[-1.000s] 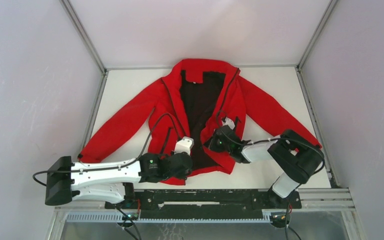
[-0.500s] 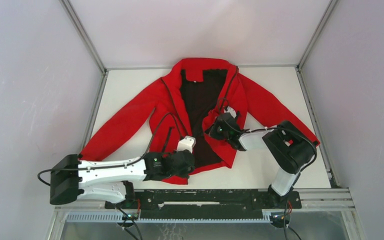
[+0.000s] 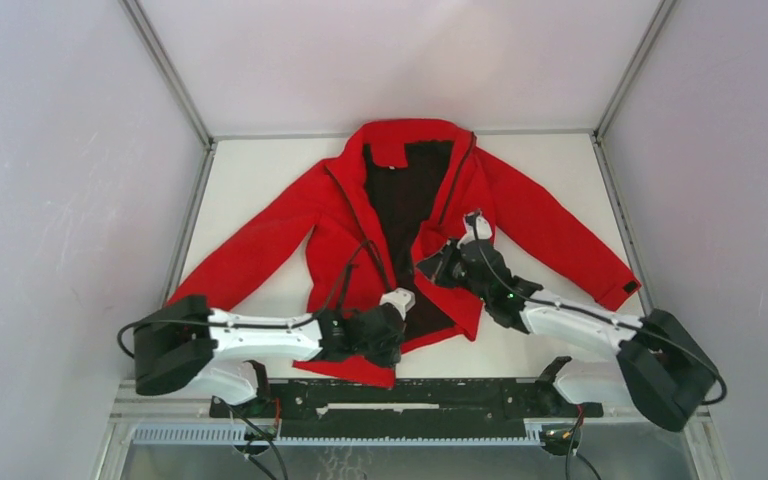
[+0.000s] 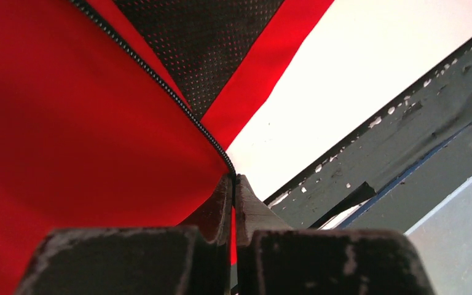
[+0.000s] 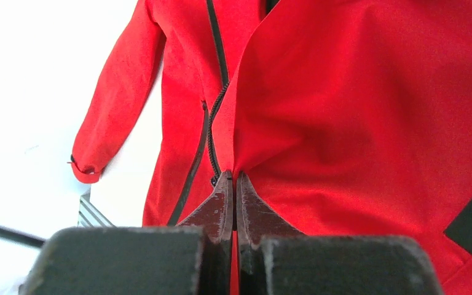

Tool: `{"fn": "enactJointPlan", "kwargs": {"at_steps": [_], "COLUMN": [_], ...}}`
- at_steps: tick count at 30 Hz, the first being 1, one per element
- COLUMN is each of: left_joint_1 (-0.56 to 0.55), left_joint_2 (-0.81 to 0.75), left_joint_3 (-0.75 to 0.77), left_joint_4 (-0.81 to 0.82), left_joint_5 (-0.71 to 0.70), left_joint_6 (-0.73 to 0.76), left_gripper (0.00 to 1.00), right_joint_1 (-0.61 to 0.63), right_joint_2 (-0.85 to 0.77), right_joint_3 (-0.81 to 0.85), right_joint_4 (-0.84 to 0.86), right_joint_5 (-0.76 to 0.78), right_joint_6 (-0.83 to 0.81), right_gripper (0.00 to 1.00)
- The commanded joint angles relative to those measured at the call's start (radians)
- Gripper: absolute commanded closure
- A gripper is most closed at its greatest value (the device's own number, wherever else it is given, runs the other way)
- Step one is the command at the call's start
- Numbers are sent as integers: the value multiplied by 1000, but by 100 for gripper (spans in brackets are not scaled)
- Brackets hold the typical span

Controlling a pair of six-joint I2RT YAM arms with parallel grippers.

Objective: Zip up the jacket
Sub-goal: Adjust the jacket at the center of the board.

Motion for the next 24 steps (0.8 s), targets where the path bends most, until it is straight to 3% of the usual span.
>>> {"fn": "enactJointPlan", "kwargs": {"at_steps": [1, 10, 18, 24], "left_joint_1": [-22, 3, 166, 280], "left_joint_2": [97, 274, 320, 370], "left_joint_3": [16, 61, 21, 75], "left_joint_4": [121, 119, 124, 123], "left_joint_5": [120, 64, -35, -26], "left_joint_6": [27, 22, 47, 137], "left_gripper": [100, 100, 100, 100], "right_joint_1": [34, 79, 132, 141], "right_joint_2": [-136, -399, -653, -726], "right_joint_3": [-44, -127, -187, -211], "right_joint_4": [-82, -243, -397, -460], "right_joint_5": [78, 166, 270, 311], "right_joint_6": [-31, -28, 2, 13], "right_gripper": [100, 100, 100, 100]}}
